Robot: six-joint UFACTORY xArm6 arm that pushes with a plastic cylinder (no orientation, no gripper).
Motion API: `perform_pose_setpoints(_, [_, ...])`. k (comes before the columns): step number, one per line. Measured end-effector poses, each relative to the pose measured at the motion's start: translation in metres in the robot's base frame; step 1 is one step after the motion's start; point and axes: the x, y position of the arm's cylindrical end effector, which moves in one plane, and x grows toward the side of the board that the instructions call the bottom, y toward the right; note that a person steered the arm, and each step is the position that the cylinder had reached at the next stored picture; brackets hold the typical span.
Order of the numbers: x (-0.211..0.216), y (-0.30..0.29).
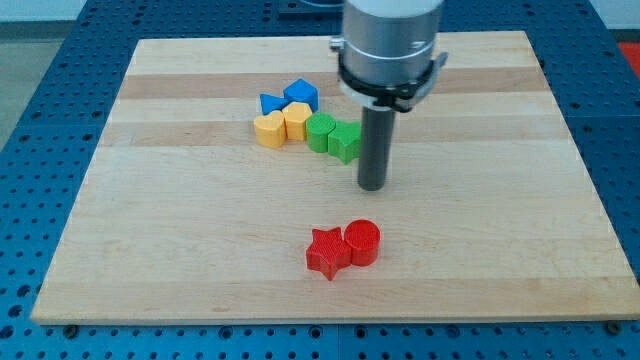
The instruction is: Push the green star right to the green circle
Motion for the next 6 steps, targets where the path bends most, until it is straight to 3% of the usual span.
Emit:
perform_pose_setpoints(3, [-0.006, -0.033])
perform_pose_setpoints(6, [-0.029, -0.018])
